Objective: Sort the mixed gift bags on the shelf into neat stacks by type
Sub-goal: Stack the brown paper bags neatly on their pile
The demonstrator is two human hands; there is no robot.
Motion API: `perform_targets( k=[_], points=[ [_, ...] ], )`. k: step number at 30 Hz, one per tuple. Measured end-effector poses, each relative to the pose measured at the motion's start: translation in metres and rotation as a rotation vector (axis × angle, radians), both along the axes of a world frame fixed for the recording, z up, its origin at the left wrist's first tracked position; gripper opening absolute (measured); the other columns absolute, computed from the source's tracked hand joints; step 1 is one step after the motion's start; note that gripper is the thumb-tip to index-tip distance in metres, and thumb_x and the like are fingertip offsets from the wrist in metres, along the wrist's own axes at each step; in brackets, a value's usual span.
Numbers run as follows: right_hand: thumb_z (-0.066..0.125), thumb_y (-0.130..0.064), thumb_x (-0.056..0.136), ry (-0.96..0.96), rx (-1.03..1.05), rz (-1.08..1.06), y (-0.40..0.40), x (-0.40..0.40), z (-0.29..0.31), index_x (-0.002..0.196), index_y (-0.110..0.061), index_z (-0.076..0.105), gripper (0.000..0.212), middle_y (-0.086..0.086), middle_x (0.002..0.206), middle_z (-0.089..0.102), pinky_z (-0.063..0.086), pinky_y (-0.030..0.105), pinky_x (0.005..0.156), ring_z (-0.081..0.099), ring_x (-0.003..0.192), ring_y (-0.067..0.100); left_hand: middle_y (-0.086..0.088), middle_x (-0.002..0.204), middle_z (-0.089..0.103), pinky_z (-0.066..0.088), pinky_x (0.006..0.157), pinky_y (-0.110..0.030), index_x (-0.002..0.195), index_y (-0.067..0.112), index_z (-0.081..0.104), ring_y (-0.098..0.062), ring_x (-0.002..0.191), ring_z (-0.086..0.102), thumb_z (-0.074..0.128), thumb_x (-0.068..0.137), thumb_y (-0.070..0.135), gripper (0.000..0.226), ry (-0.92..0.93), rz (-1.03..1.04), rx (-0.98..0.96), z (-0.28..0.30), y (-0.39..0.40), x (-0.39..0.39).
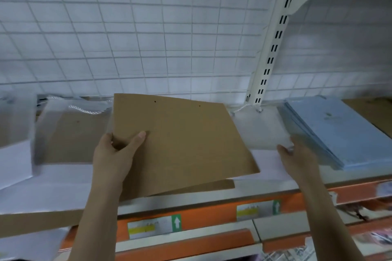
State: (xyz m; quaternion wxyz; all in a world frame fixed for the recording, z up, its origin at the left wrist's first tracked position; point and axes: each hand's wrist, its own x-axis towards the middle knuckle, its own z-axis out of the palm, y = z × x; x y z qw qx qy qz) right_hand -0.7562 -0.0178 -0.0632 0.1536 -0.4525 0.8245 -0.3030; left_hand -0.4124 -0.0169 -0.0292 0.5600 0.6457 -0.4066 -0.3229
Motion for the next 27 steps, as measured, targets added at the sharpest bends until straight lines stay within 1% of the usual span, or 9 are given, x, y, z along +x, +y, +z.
perform_targets(
  k=[4, 7, 11, 14, 16, 21, 23, 25, 27],
  points=[
    [0.048, -0.025, 0.095, 0.062, 0.062, 0.008, -0.015, -0.005, -0.007, 0.139, -0.004, 0.035, 0.051, 0.024, 0.128, 0.052, 0.038, 0.039, 0.096, 0.049, 0.118, 0.038, 0.009, 0.085, 0.057, 0.037, 0.057, -0.023, 0.102, 0.011, 0.057, -0.006, 0.074, 0.052, 0.072, 0.077, 0.034, 0.038, 0.021, -0.001, 0.010, -0.002, -0.007, 0.007],
    [0.049, -0.025, 0.094, 0.105, 0.052, -0.015, -0.020, -0.004, -0.012, 0.138, -0.001, 0.036, 0.051, 0.026, 0.129, 0.049, 0.040, 0.040, 0.094, 0.050, 0.115, 0.040, 0.009, 0.086, 0.056, 0.037, 0.057, -0.023, 0.103, 0.012, 0.056, -0.006, 0.076, 0.052, 0.072, 0.077, 0.034, 0.038, 0.034, -0.010, 0.019, -0.002, -0.011, 0.010],
    [0.049, -0.025, 0.094, 0.208, 0.071, -0.019, -0.022, -0.007, -0.014, 0.137, 0.001, 0.037, 0.051, 0.028, 0.132, 0.045, 0.035, 0.044, 0.099, 0.042, 0.122, 0.041, 0.006, 0.088, 0.058, 0.039, 0.058, -0.024, 0.099, 0.014, 0.055, -0.009, 0.077, 0.054, 0.072, 0.076, 0.036, 0.036, 0.022, -0.032, 0.033, 0.001, -0.012, 0.010],
    [0.049, -0.028, 0.093, 0.287, 0.100, -0.043, -0.021, -0.016, -0.014, 0.135, -0.002, 0.041, 0.049, 0.026, 0.133, 0.045, 0.034, 0.048, 0.101, 0.039, 0.123, 0.042, 0.004, 0.089, 0.059, 0.041, 0.060, -0.025, 0.097, 0.013, 0.057, -0.013, 0.079, 0.056, 0.073, 0.075, 0.036, 0.036, -0.003, -0.045, 0.028, 0.004, -0.012, 0.009],
    [0.053, -0.028, 0.091, 0.261, 0.099, -0.050, -0.020, -0.021, -0.014, 0.131, -0.004, 0.046, 0.047, 0.026, 0.132, 0.043, 0.037, 0.049, 0.100, 0.041, 0.120, 0.043, 0.002, 0.091, 0.061, 0.041, 0.060, -0.026, 0.099, 0.012, 0.058, -0.016, 0.082, 0.058, 0.073, 0.075, 0.037, 0.039, -0.016, -0.029, 0.013, 0.005, -0.011, 0.005],
    [0.056, -0.028, 0.089, 0.155, 0.058, 0.023, -0.023, -0.028, -0.016, 0.125, -0.005, 0.051, 0.042, 0.023, 0.127, 0.047, 0.040, 0.040, 0.094, 0.048, 0.115, 0.039, 0.007, 0.084, 0.058, 0.040, 0.059, -0.025, 0.097, 0.013, 0.057, -0.008, 0.075, 0.054, 0.073, 0.075, 0.039, 0.038, -0.013, 0.012, -0.028, 0.014, -0.007, -0.020],
    [0.054, -0.028, 0.091, 0.128, 0.019, 0.071, -0.024, -0.036, -0.016, 0.122, -0.005, 0.053, 0.039, 0.021, 0.121, 0.054, 0.041, 0.037, 0.091, 0.052, 0.111, 0.035, 0.004, 0.088, 0.061, 0.044, 0.064, -0.028, 0.097, 0.014, 0.058, -0.013, 0.078, 0.057, 0.072, 0.075, 0.040, 0.037, 0.000, 0.002, -0.003, 0.016, -0.006, -0.035],
    [0.051, -0.025, 0.093, 0.121, -0.039, 0.132, -0.023, -0.049, -0.014, 0.118, -0.004, 0.056, 0.033, 0.018, 0.113, 0.059, 0.042, 0.033, 0.087, 0.055, 0.105, 0.031, 0.000, 0.094, 0.064, 0.048, 0.074, -0.034, 0.097, 0.016, 0.060, -0.020, 0.087, 0.060, 0.073, 0.073, 0.042, 0.038, 0.028, -0.006, 0.027, 0.015, -0.002, -0.056],
    [0.049, -0.019, 0.093, 0.134, -0.119, 0.194, -0.023, -0.068, -0.011, 0.111, -0.003, 0.060, 0.026, 0.017, 0.106, 0.062, 0.041, 0.031, 0.081, 0.057, 0.095, 0.029, -0.001, 0.095, 0.063, 0.047, 0.073, -0.032, 0.097, 0.014, 0.060, -0.019, 0.086, 0.060, 0.073, 0.073, 0.041, 0.037, 0.063, -0.003, 0.029, 0.013, 0.003, -0.084]
  ],
)
